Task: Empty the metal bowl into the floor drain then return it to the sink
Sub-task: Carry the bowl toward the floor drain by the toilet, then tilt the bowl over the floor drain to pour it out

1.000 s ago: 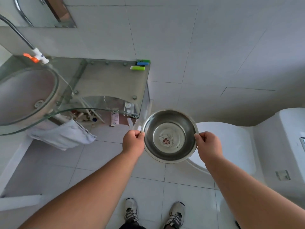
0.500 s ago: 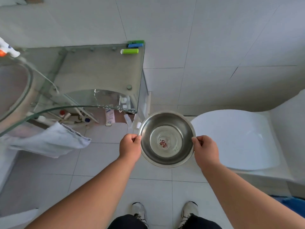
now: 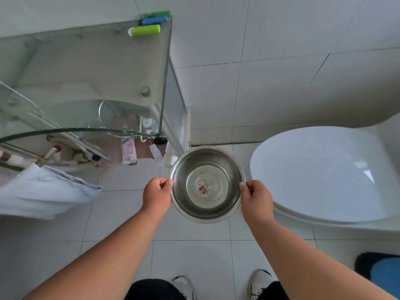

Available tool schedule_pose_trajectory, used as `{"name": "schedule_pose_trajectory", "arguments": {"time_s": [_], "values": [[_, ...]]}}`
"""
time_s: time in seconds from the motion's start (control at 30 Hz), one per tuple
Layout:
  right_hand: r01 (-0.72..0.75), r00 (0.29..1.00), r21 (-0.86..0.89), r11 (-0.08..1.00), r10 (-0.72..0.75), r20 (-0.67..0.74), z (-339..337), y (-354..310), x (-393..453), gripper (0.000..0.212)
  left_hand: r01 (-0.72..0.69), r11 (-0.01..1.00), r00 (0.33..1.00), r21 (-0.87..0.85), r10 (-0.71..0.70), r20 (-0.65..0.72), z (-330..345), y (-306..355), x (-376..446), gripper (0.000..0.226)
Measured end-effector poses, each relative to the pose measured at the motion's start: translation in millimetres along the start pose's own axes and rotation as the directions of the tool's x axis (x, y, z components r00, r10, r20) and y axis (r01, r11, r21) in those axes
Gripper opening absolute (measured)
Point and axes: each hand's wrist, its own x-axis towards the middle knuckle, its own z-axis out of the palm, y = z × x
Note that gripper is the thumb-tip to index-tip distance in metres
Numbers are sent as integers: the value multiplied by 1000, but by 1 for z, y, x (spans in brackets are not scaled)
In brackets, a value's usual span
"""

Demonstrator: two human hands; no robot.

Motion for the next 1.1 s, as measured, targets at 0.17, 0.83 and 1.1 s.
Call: {"name": "schedule_pose_trajectory", "arguments": {"time_s": [0.17, 0.83, 1.1], "values": [[-20, 1000, -3, 1000, 20, -7, 35, 30, 18, 21, 7, 1000, 1000, 20, -7, 20, 14, -34, 30, 27], [-42, 997, 37, 998, 44, -67, 142, 184, 129, 21, -46, 997, 994, -58, 51, 93, 147, -173, 151, 39], [9, 995, -53, 999, -14, -94, 173, 228, 179, 19, -75, 991, 988, -115, 89, 124, 195, -210, 196, 39]]}}
